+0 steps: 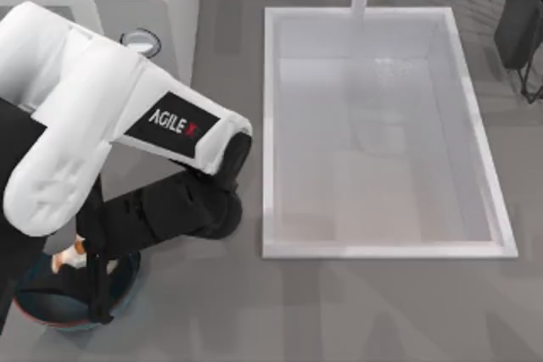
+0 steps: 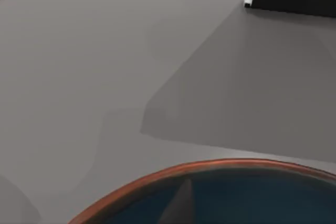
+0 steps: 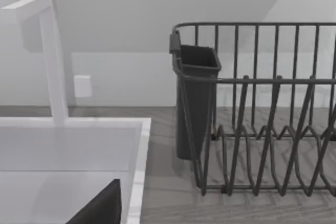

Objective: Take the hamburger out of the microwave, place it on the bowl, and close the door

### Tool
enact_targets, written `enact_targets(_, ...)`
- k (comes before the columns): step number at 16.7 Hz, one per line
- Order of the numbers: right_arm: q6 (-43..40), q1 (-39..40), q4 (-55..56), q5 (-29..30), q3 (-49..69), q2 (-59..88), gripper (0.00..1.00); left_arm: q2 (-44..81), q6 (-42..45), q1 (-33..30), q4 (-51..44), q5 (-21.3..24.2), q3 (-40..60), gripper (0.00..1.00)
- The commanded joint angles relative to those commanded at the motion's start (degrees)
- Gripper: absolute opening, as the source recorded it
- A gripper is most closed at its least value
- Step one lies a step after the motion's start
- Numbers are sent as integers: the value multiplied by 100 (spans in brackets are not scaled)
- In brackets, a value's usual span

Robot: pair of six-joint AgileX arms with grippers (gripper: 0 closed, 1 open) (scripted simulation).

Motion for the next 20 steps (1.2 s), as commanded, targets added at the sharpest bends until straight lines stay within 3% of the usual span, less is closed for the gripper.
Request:
enact_targets(10, 0, 0, 0, 0, 0, 0, 100, 0, 0, 0, 0, 0, 0, 98)
enact_targets(20, 0, 0, 0, 0, 0, 0, 100, -263, -280, -91, -110, -130, 54, 100)
